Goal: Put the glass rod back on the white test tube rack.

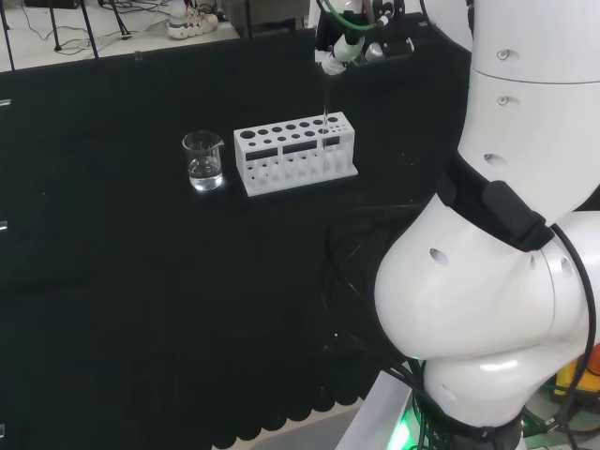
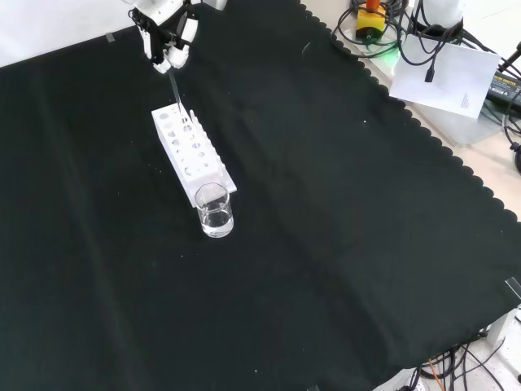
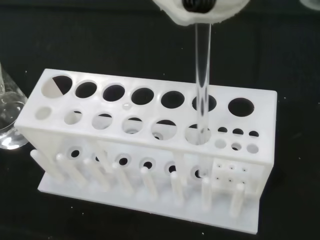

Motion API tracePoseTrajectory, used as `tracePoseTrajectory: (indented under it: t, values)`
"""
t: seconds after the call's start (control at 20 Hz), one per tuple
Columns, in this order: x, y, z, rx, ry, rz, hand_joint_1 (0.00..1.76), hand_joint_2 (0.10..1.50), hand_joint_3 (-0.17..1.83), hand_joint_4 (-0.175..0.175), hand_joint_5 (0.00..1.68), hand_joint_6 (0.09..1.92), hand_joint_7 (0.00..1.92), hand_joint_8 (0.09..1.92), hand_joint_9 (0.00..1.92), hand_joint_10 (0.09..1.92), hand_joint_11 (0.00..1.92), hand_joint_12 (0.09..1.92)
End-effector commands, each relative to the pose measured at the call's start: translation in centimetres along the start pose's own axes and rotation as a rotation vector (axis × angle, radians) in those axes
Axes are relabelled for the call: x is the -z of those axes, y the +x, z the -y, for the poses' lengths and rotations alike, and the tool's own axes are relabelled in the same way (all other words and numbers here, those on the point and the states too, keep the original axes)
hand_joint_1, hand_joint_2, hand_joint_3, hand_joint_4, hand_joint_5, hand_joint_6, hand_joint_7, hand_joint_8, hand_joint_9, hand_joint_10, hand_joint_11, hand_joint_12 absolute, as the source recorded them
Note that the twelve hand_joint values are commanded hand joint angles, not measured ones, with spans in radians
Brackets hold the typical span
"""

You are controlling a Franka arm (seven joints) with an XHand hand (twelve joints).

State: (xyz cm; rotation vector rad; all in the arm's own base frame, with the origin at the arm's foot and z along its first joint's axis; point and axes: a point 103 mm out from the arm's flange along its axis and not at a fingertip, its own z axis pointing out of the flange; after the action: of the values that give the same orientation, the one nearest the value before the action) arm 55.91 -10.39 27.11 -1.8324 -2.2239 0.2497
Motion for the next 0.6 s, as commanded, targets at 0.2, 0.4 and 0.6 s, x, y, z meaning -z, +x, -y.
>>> tracePoseTrajectory:
  t: [0.2, 0.4, 0.6]
  values:
    - [-0.02, 0.46, -0.09, 0.011, 0.014, 0.008, 1.51, 0.92, -0.17, -0.175, 0.81, 0.82, 1.09, 0.75, 1.77, 0.62, 1.77, 0.72]
    - [-0.15, 0.50, -0.15, 0.003, 0.022, 0.017, 1.51, 0.91, -0.17, -0.175, 0.78, 0.83, 1.04, 0.81, 1.76, 0.62, 1.77, 0.73]
    - [0.03, 0.12, 0.02, -0.010, 0.021, 0.021, 1.52, 0.91, -0.17, -0.175, 0.77, 0.83, 1.03, 0.82, 1.76, 0.63, 1.77, 0.74]
